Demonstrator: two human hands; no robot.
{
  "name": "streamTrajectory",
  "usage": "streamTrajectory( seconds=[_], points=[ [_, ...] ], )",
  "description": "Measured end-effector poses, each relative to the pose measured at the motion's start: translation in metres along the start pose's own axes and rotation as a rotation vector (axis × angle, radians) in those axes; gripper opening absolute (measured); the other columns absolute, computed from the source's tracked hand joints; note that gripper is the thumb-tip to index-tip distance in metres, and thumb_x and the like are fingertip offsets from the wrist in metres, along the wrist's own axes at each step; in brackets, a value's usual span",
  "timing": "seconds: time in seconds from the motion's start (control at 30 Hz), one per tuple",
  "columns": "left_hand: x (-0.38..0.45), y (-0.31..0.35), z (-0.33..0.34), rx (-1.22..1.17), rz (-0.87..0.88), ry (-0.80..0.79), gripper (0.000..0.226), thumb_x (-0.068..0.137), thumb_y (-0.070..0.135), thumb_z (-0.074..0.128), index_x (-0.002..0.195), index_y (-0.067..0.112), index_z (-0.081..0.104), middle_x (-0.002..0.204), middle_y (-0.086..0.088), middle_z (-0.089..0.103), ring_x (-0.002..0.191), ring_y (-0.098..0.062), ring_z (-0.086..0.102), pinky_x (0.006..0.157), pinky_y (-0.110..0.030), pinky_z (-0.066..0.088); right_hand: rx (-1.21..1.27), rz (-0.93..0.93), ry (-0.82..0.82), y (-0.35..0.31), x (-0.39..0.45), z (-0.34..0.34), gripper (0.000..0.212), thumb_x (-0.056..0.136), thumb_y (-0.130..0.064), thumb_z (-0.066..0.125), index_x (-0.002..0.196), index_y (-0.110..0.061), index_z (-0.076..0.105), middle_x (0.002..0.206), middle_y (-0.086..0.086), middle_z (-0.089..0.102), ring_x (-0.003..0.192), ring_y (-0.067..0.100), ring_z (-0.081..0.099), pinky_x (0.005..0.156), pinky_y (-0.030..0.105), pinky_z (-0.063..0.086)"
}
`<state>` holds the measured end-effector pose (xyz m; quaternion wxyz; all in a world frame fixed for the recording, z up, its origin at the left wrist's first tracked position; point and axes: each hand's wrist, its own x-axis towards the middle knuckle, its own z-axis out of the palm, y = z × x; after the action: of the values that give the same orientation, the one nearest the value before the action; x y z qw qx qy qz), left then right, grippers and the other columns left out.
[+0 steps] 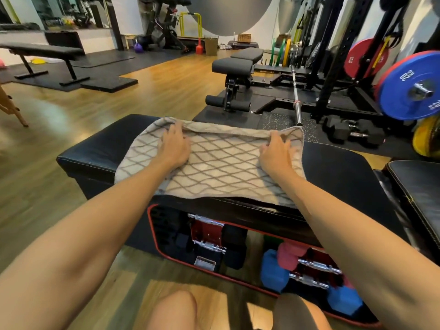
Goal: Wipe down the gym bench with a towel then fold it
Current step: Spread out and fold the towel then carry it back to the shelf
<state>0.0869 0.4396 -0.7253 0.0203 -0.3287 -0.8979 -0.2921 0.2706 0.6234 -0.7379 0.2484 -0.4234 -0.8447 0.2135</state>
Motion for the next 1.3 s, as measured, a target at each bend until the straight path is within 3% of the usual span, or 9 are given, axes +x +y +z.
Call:
streamTrajectory(
  seconds=[0.07,0.13,0.23,0.33,0.4,0.63,1.07,1.23,1.3],
  points=[
    [-0.004,-0.002,0.007,0.056,-0.014,-0.169,0.061,0.101,0.043,0.03,0.154,0.026,0.004,0.162,-0.005,0.012,0.146,-0.035,0.013,0.112,-0.061,0.013,-0.197,0.02,-0.096,0.01,-0.001,0.001,0.066,0.103,-0.037,0.038,0.158,-0.017,0.006,0.163,0.013,0.017,0.151,0.038,0.007,0.118,0.063,0.005],
    [-0.008,-0.001,0.013,0.143,-0.008,-0.199,0.065,0.1,0.05,0.024,0.153,0.031,-0.006,0.163,-0.001,0.006,0.148,-0.033,0.007,0.111,-0.064,0.008,-0.324,0.036,-0.089,0.008,-0.004,0.001,0.07,0.104,-0.048,0.027,0.158,-0.024,-0.012,0.165,0.019,0.0,0.151,0.042,-0.004,0.116,0.063,-0.006],
    [-0.008,0.001,0.015,0.195,-0.018,-0.197,0.067,0.098,0.051,0.027,0.154,0.027,0.0,0.161,-0.006,0.016,0.145,-0.033,0.016,0.111,-0.063,0.013,-0.424,-0.165,-0.077,-0.016,-0.007,0.003,0.069,0.102,-0.056,0.02,0.159,-0.022,0.0,0.165,0.017,-0.002,0.152,0.038,-0.004,0.118,0.064,-0.006],
    [0.006,0.0,0.015,0.156,-0.05,-0.187,0.064,0.093,0.044,0.035,0.146,0.012,0.021,0.141,-0.017,0.047,0.127,-0.035,0.043,0.105,-0.058,0.028,-0.363,-0.341,-0.322,-0.038,-0.006,0.012,0.069,0.1,-0.061,0.021,0.156,-0.023,0.022,0.167,0.009,0.002,0.153,0.029,-0.004,0.117,0.065,-0.005],
    [0.015,-0.002,0.017,0.155,-0.062,-0.209,0.06,0.088,0.044,0.037,0.139,0.013,0.03,0.132,-0.015,0.053,0.12,-0.035,0.047,0.103,-0.057,0.031,-0.378,-0.323,-0.498,-0.042,-0.008,0.02,0.072,0.097,-0.067,0.019,0.158,-0.028,0.017,0.167,0.006,-0.001,0.153,0.03,-0.007,0.117,0.065,-0.006],
    [0.042,-0.017,0.032,0.331,-0.036,-0.396,0.081,0.082,0.081,0.019,0.152,0.041,0.011,0.162,0.008,-0.006,0.147,-0.036,-0.01,0.108,-0.072,-0.005,-0.456,-0.305,-0.528,-0.038,0.007,0.038,0.078,0.092,-0.076,0.011,0.158,-0.036,0.003,0.167,-0.003,-0.008,0.153,0.027,-0.011,0.117,0.063,-0.01],
    [0.13,-0.041,0.054,0.356,-0.03,-0.396,0.11,0.057,0.102,0.007,0.151,0.045,0.009,0.162,0.012,-0.001,0.149,-0.028,-0.006,0.112,-0.066,-0.004,-0.403,-0.343,-0.448,-0.033,0.062,0.064,0.077,0.092,-0.076,0.014,0.158,-0.037,0.01,0.167,-0.006,-0.003,0.153,0.024,-0.009,0.117,0.063,-0.007],
    [0.095,-0.026,0.047,0.293,0.219,-0.015,0.061,0.092,0.061,0.03,0.138,0.027,0.048,0.151,0.0,0.038,0.138,-0.024,0.033,0.111,-0.061,0.019,-0.427,-0.352,-0.464,-0.036,0.054,0.059,0.078,0.092,-0.076,0.012,0.158,-0.036,0.007,0.167,-0.005,-0.005,0.153,0.025,-0.007,0.118,0.063,-0.006],
    [0.075,-0.016,0.046,0.331,0.29,-0.149,0.056,0.096,0.061,0.026,0.145,0.035,0.037,0.157,0.005,0.028,0.143,-0.022,0.024,0.11,-0.064,0.013,-0.433,-0.342,-0.476,-0.037,0.047,0.053,0.078,0.091,-0.077,0.011,0.158,-0.036,0.006,0.167,-0.005,-0.005,0.153,0.025,-0.007,0.118,0.062,-0.007]
  ],
)
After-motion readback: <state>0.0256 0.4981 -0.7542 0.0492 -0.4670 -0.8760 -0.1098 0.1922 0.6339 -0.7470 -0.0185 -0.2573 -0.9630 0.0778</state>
